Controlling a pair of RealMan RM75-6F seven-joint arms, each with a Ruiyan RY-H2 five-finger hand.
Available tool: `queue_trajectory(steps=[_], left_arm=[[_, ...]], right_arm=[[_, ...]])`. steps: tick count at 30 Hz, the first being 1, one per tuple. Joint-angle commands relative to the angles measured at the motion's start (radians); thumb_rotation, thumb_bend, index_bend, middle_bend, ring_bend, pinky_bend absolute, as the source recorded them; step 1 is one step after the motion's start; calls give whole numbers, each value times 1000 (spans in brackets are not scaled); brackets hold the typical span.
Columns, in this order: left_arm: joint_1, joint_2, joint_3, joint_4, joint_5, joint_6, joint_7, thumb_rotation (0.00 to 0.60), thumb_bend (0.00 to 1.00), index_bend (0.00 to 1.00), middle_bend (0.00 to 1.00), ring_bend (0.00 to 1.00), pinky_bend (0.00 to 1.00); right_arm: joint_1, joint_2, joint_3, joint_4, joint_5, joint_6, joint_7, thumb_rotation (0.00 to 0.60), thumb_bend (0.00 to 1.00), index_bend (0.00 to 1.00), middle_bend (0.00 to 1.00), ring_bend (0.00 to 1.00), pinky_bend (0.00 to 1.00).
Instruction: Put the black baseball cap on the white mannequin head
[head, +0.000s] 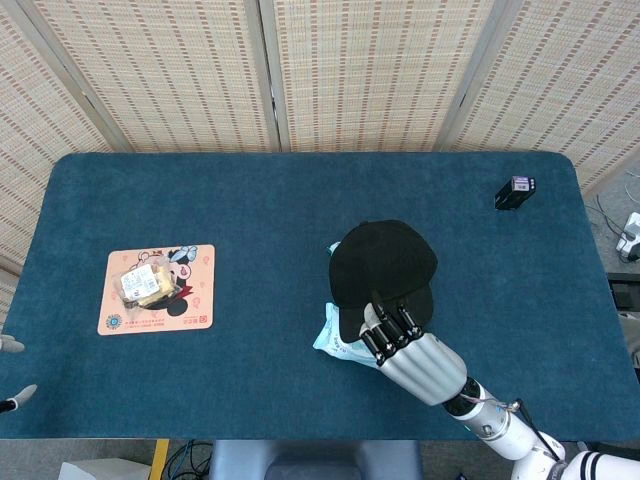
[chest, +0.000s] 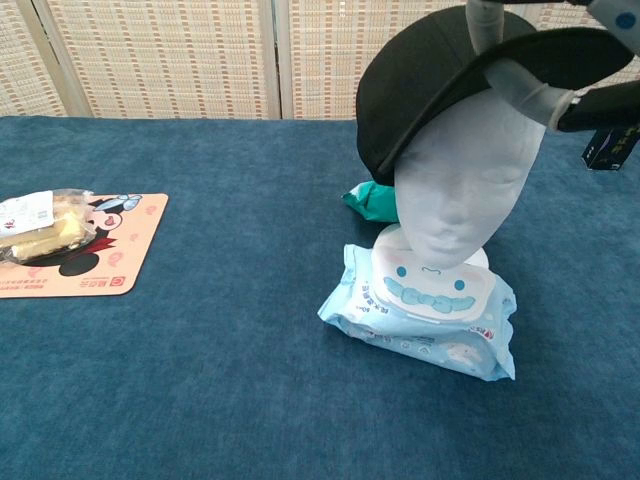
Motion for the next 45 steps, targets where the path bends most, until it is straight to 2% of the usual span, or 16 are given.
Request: queue_trajectory(steps=[1,11,26,37,45], left_arm=[[-1,-1,0,0,0,-1,1,600,90,403,323,198,413],[-1,3,0,1,-2,-3,-2,600,90,403,323,198,413],[-1,2,2,-5,0,-4,6,600,90,403,323,198,413],[-2,-1,3,2,-3,-9,4,600,90,403,323,198,413],[-2,-1,2,1,-3,-9,2,600,91,403,323,198,413]], right_arm=[[-6,0,-3,5,-3,-5,1,600,592,597,442,251,447],[-28,-3,-23,20,-21,-27,5,600,592,596,442,251,447],[-56,3,-24,24,-77,6,18,600,592,596,442,251,447],[-74,2,-19,46,-74,10,40,600,581,595,428,251,439],[-87,1,-29,41,-54,-11,59,600,505,445,413,250,437]])
